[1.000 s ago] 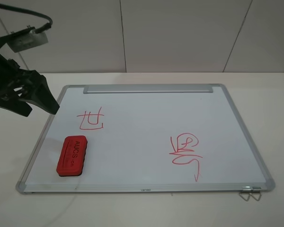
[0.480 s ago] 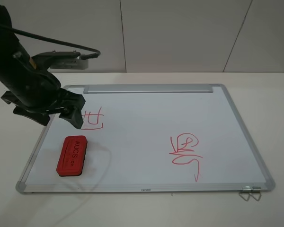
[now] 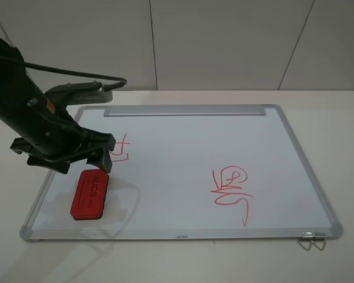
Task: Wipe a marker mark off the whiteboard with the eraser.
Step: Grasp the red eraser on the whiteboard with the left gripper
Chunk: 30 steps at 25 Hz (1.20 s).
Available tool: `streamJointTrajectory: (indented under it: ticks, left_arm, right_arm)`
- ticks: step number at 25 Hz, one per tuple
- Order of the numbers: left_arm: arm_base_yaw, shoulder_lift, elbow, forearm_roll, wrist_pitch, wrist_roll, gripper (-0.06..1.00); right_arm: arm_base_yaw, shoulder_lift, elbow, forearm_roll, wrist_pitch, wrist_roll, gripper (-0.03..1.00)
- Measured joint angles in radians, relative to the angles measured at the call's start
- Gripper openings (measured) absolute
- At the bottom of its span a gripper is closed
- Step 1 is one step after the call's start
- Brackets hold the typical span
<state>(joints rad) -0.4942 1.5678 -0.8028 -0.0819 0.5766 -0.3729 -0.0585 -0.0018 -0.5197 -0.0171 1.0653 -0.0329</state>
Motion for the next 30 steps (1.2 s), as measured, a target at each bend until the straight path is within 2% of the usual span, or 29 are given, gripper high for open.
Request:
streamJointTrajectory:
  ticks: [13,30]
  left_arm:
    - [0.000,0.179,0.021,0.008,-0.038,-0.006,0.77]
    - [0.000,0.186,0.022,0.033,-0.102,-0.006,0.77]
  right_arm:
    - [0.000,0.000,0.000,0.000,0.000,0.000,0.71]
    - [0.000,0.000,0.000,0.000,0.000,0.000,0.71]
